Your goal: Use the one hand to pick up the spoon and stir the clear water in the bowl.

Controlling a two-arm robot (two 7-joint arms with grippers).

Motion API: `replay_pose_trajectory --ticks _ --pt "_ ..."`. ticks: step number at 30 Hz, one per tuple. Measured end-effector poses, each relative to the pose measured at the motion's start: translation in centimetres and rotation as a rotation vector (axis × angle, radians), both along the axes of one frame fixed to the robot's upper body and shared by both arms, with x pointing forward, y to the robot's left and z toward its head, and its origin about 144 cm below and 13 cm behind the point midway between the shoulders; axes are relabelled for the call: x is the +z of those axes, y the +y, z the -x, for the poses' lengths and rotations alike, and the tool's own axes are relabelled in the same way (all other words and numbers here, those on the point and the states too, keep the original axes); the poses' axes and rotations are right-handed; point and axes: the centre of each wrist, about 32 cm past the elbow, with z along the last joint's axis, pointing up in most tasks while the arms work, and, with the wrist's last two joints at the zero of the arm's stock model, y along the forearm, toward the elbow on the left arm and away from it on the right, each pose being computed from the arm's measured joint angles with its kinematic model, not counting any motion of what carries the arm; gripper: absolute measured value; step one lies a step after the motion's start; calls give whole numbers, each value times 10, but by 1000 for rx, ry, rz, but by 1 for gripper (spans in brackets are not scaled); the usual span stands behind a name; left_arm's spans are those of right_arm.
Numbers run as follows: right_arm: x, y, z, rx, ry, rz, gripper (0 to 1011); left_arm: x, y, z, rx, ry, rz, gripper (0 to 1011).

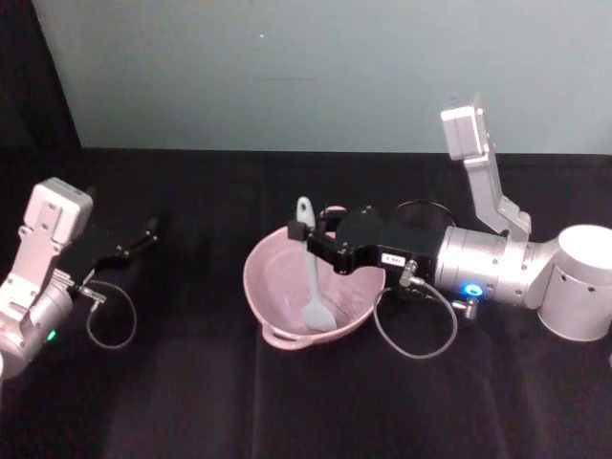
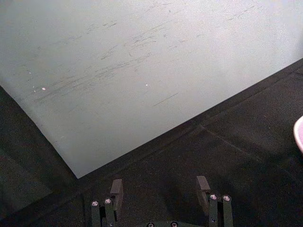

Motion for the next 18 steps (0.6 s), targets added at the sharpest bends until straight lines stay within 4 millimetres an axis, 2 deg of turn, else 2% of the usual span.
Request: replay_pose_trajectory --ticks 7,14,18 --pt "15 6 -1 46 39 58 118 0 0 0 0 0 0 1011" --pt "17 10 -1 53 19 59 118 0 0 0 0 0 0 1011" --pt "15 12 -4 14 -49 44 118 0 0 0 0 0 0 1011"
